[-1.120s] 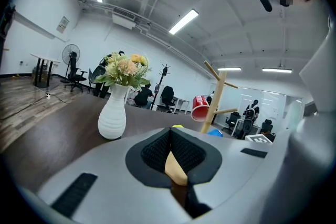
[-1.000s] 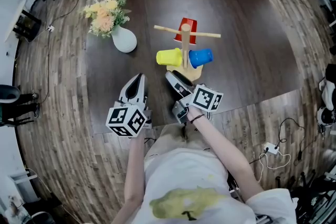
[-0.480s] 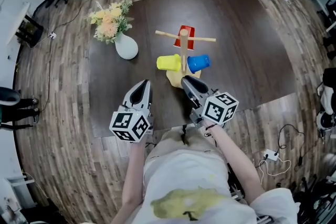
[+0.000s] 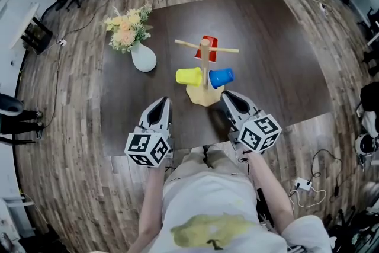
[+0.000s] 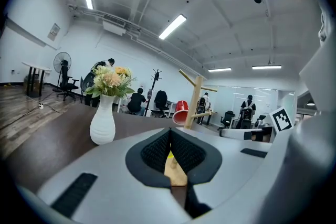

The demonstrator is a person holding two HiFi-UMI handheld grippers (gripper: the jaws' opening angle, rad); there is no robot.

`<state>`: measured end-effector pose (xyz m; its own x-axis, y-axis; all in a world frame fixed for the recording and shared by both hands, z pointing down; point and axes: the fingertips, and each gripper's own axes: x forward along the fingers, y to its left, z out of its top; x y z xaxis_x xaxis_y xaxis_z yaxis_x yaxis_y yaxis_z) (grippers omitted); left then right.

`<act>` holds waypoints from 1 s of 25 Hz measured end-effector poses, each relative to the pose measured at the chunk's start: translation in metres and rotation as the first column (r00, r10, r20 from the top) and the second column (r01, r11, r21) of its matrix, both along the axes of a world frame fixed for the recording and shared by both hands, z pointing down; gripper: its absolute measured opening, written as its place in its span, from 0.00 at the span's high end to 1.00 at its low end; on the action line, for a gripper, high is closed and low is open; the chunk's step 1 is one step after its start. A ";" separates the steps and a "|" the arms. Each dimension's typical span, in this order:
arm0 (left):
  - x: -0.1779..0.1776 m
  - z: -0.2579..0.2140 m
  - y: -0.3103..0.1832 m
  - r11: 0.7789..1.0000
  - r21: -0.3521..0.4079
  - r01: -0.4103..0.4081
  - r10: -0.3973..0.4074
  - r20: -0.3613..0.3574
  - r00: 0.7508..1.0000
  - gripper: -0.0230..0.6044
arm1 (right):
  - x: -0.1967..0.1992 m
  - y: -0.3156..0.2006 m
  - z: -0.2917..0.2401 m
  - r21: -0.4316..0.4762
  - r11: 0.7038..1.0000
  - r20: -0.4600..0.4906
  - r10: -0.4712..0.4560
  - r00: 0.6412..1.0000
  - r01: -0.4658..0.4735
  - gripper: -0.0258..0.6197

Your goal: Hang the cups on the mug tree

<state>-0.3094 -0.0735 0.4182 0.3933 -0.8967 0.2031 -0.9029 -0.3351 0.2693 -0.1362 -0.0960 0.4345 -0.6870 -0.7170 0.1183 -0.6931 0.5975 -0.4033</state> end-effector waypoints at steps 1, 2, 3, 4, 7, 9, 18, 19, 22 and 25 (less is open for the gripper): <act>0.001 -0.001 0.001 1.000 0.003 0.002 -0.002 0.002 1.000 0.93 | 0.003 0.001 -0.002 0.010 1.000 -0.012 0.001 1.000 -0.001 0.91; 0.001 -0.002 0.002 1.000 0.007 0.006 -0.006 0.005 1.000 0.93 | 0.005 0.002 -0.005 0.019 1.000 -0.020 0.002 1.000 -0.001 0.91; 0.001 -0.003 0.002 1.000 0.010 0.010 -0.010 0.008 1.000 0.93 | 0.008 0.003 -0.008 0.029 1.000 -0.026 0.003 1.000 -0.003 0.91; 0.001 -0.005 0.003 1.000 0.014 0.016 -0.016 0.011 1.000 0.93 | 0.011 0.003 -0.011 0.038 0.999 -0.032 0.007 0.999 -0.006 0.91; 0.001 -0.009 0.004 0.999 0.027 0.032 -0.033 0.023 0.999 0.93 | 0.021 0.002 -0.018 0.071 0.997 -0.049 0.025 0.998 -0.022 0.91; 0.002 -0.012 0.005 0.998 0.037 0.041 -0.043 0.032 0.999 0.93 | 0.028 0.001 -0.023 0.097 0.995 -0.071 0.041 0.997 -0.034 0.91; -0.003 -0.025 0.010 0.991 0.077 0.106 -0.111 0.060 0.992 0.93 | 0.047 -0.003 -0.038 0.175 0.981 -0.121 0.102 0.987 -0.080 0.93; -0.004 -0.026 0.010 0.991 0.081 0.111 -0.116 0.061 0.991 0.93 | 0.048 -0.003 -0.039 0.178 0.981 -0.118 0.104 0.988 -0.082 0.93; -0.005 -0.027 0.012 0.988 0.085 0.127 -0.132 0.064 0.989 0.93 | 0.052 -0.006 -0.041 0.178 0.979 -0.104 0.117 0.988 -0.098 0.93; -0.006 -0.026 0.013 0.987 0.083 0.138 -0.144 0.068 0.987 0.93 | 0.057 -0.007 -0.043 0.183 0.977 -0.089 0.127 0.988 -0.110 0.93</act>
<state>-0.3152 -0.0607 0.3920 0.2487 -0.9563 0.1539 -0.9588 -0.2207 0.1787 -0.0796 -0.1035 0.3914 -0.5871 -0.8083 0.0454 -0.7945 0.5645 -0.2236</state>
